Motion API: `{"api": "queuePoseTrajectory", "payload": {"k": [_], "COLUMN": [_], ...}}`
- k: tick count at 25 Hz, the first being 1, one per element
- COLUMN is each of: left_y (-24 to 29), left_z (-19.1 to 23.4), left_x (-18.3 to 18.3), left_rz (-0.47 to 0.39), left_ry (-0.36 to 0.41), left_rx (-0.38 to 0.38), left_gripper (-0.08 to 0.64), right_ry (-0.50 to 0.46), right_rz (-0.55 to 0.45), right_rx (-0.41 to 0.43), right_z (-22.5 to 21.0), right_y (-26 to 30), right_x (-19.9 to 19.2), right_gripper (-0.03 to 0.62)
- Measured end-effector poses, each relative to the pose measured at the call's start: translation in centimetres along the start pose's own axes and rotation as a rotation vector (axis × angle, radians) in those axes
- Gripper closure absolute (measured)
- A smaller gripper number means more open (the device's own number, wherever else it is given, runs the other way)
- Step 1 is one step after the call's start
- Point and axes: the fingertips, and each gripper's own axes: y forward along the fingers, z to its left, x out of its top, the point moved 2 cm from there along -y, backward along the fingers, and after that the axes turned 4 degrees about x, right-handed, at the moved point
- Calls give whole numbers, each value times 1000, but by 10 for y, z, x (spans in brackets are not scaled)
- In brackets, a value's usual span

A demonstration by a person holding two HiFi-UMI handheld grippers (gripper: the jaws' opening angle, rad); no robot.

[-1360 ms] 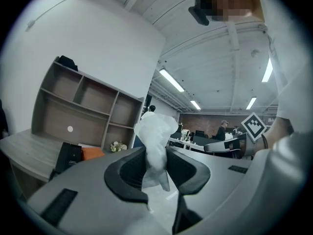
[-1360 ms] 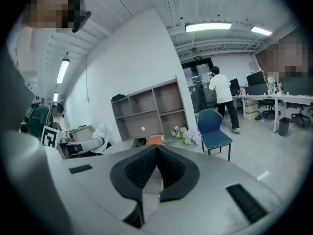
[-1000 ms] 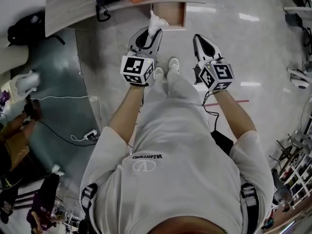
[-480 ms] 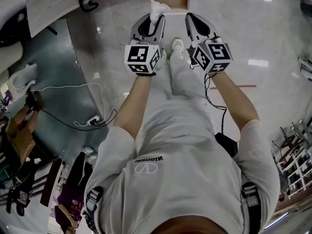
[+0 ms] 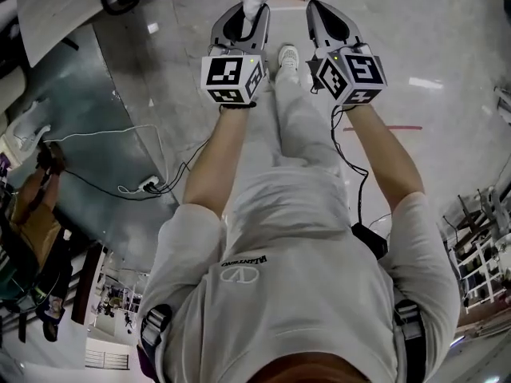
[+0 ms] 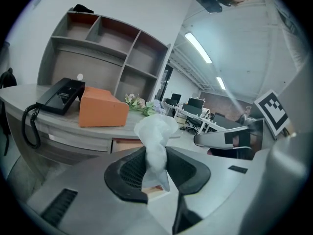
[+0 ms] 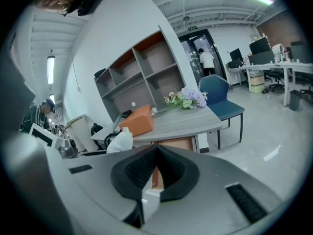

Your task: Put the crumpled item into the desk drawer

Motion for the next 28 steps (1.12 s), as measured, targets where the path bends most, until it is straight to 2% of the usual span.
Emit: {"api": "queuePoseTrajectory", "payload": {"k": [18,28], "left_y": [51,73], "left_z": [21,35], "left_x": [-53,-81], "left_rz": [67,97], "left_ry": [-36,-48], "left_rx": [38,35], "left_gripper": [448,448], "right_ry": [57,76], "right_rz": [35,53], "right_rx": [-17,-40], "right_z": [-29,-38], "right_y": [53,80], "right_x": [-48,-73], "right_gripper": [594,594]}}
